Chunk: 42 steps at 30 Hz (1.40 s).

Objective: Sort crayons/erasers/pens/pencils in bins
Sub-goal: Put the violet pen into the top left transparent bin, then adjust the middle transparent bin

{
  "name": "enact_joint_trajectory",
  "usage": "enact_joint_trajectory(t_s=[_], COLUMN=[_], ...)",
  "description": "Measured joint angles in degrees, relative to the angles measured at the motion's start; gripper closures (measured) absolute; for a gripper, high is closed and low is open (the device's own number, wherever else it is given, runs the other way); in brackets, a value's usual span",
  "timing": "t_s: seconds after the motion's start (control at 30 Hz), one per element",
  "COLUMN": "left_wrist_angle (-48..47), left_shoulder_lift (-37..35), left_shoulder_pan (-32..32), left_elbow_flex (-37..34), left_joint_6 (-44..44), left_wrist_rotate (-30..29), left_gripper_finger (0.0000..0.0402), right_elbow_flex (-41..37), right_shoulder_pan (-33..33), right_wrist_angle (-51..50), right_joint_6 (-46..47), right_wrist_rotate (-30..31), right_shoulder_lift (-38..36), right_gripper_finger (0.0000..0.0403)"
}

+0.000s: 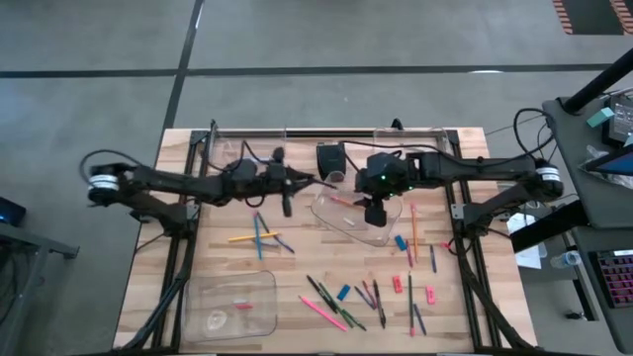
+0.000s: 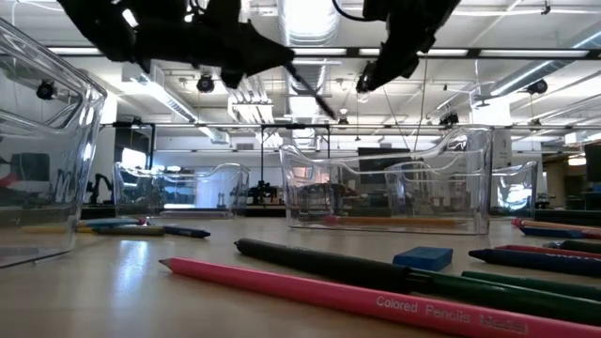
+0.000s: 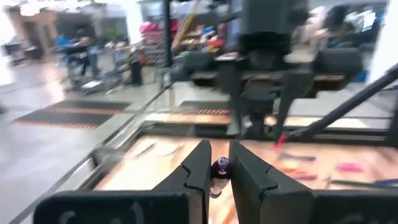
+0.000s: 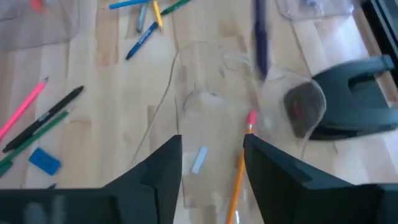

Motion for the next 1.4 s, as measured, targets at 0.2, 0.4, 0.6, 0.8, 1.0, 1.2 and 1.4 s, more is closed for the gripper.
enact_joint_trajectory(t_s=[0.2, 0.4, 0.6, 0.8, 1.0, 1.2, 1.4], left_wrist_angle=[-22.31, -38.97, -42.45, -42.52, -42.07, -36.79, -28.75], left_shoulder_lift=[-12.23, -20.58, -18.32, -14.72, -15.03, -20.9, -24.17], left_shoulder_pan=[4.41, 14.88, 22.97, 26.16, 26.06, 21.8, 12.29], left_elbow_flex=[-0.35, -0.18, -0.2, 0.0, 0.2, -0.29, -2.83], left_joint_6=[1.55, -1.75, -3.17, -3.51, -5.44, -7.12, -7.63], left_wrist_rotate=[-15.47, -20.06, -18.52, -17.94, -18.5, -13.44, -12.39], left_gripper_finger=[0.0379, 0.0379, 0.0358, 0.023, 0.0147, 0.0152, 0.0176], right_elbow_flex=[-2.38, -7.81, -11.42, -13.19, -16.72, -24.68, -31.58], right_shoulder_pan=[0.68, 1.34, 1.34, 1.74, 4.53, 6.5, 6.61], right_wrist_angle=[0.02, 5.88, 6.84, 4.26, 2.96, 2.58, 2.29], right_joint_6=[1.27, 2.6, 3.76, 8.02, 13.9, 24.57, 30.37], right_wrist_rotate=[-0.19, 0.09, 0.14, 0.33, 6.77, 11.16, 11.19], right_shoulder_lift=[-2.08, -4.89, -7.47, -10.8, -16.8, -22.23, -25.02], right_gripper_finger=[0.0255, 0.027, 0.0282, 0.029, 0.0299, 0.0307, 0.0316])
